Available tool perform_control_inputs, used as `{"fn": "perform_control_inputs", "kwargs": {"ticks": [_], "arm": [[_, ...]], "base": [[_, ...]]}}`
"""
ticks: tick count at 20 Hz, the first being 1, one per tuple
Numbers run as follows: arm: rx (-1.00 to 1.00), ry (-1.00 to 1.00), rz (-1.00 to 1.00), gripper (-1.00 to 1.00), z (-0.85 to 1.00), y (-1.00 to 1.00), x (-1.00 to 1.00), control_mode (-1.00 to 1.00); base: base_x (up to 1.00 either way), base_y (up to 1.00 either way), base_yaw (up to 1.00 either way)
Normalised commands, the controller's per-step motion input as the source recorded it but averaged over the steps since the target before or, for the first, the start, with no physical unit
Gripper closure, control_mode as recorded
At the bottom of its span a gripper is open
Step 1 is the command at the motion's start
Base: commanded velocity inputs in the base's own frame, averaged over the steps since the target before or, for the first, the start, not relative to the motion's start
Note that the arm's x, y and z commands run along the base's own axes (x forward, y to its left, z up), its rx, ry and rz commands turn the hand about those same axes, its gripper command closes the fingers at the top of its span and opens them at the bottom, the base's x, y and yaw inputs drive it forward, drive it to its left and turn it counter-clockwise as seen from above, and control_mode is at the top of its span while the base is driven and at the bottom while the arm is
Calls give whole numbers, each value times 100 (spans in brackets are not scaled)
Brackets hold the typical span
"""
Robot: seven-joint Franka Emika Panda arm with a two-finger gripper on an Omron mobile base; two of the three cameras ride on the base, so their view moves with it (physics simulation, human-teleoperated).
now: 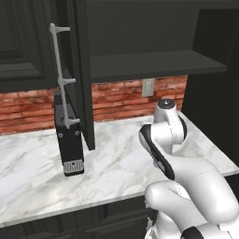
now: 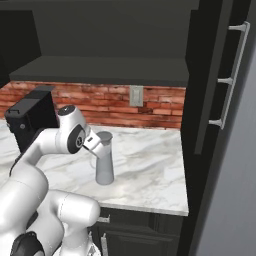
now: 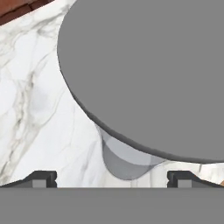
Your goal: There is a tray on the dining counter. Grab the cup, mug, and pitcher and place them on the tray. The pitcher may be placed next to the tray if it cannot fit the tray.
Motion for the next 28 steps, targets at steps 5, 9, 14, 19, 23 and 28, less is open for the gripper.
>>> {"fn": "perform_control_inputs", "kwargs": {"ticks": [5,9,14,19,23,28], "arm": [[0,0,-2,-100,-4,-5,-1,-100],[0,0,0,-100,0,0,0,-100],[0,0,0,-100,0,0,0,-100],[0,0,0,-100,0,0,0,-100],[0,0,0,-100,0,0,0,-100],[0,0,0,100,0,0,2,-100]], "base": [[0,0,0],[0,0,0],[0,0,0],[0,0,0],[0,0,0],[0,0,0]]}}
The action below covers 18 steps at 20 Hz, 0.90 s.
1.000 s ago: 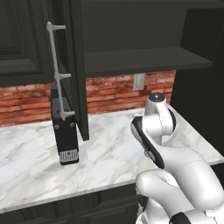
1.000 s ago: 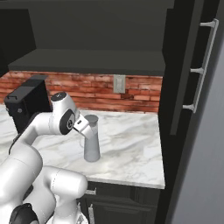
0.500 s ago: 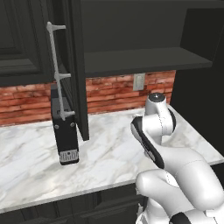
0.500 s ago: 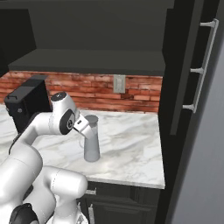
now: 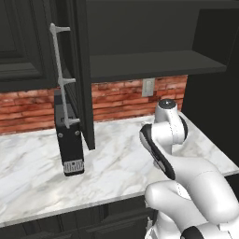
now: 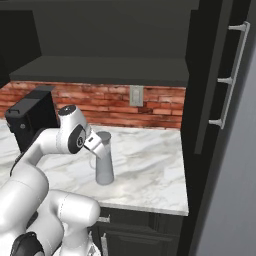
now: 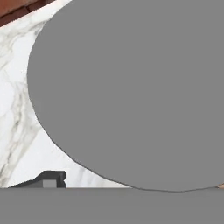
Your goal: There is a tray on the dining counter. Grab the cup, mug, and pitcher and place them on the tray. The pitcher may be placed next to the tray if it cannot fit the tray.
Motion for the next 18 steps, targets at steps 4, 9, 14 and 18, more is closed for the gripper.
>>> {"fn": "perform_control_inputs", "kwargs": {"ticks": [4,9,14,18], "arm": [[0,0,0,100,0,0,0,-100],[0,0,0,100,0,0,0,-100],[0,0,0,100,0,0,0,-100],[0,0,0,100,0,0,0,-100]], "base": [[0,0,0],[0,0,0],[0,0,0],[0,0,0]]}}
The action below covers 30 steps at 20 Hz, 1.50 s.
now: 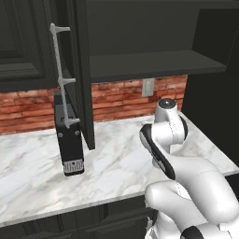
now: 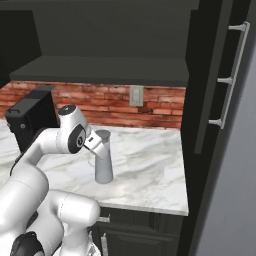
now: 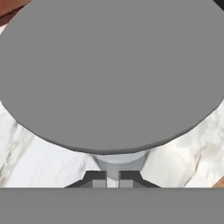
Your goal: There is a tray on the dining counter. Grab the cup, mug, and pitcher and place them on the tray. The pitcher may be placed next to the tray if it cannot fit the tray.
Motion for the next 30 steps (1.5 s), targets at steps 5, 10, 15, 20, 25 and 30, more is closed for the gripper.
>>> {"fn": "perform_control_inputs", "kwargs": {"ticks": [5,10,15,20,25,30], "arm": [[0,-4,1,100,14,-10,0,-100],[0,-15,9,100,36,-26,-21,-100],[0,-11,9,100,32,-10,-19,-100],[0,-1,5,100,24,0,-7,-100],[0,0,1,100,24,4,-11,-100],[-7,0,1,100,9,27,-27,-100]], "base": [[0,0,0],[0,0,0],[0,0,0],[0,0,0],[0,0,0],[0,0,0]]}}
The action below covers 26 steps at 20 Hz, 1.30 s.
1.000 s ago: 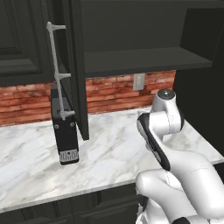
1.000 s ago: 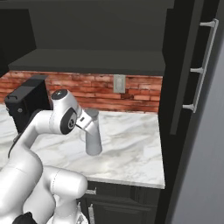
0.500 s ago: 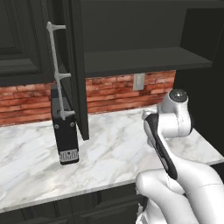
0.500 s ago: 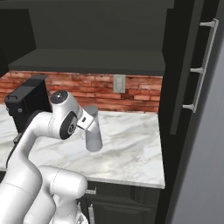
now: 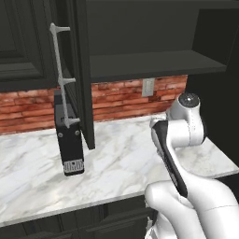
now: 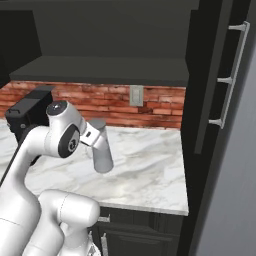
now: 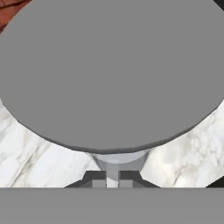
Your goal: There is a tray on the dining counter. Grab the cup, mug, and pitcher and place them on the tray. The pitcher may be placed next to the tray if it cannot fit the tray.
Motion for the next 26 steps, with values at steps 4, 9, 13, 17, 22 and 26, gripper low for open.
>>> {"fn": "perform_control_inputs", "kwargs": {"ticks": [4,9,13,17,22,26], "arm": [[-7,0,6,100,0,44,-24,-100],[0,0,11,100,10,27,0,-100],[0,1,12,100,26,11,0,-100],[0,1,13,100,28,10,0,-100],[0,1,12,100,17,13,0,-100],[0,0,3,100,2,4,0,100]], "base": [[0,0,0],[0,0,0],[0,0,0],[0,0,0],[0,0,0],[-3,3,7]]}}
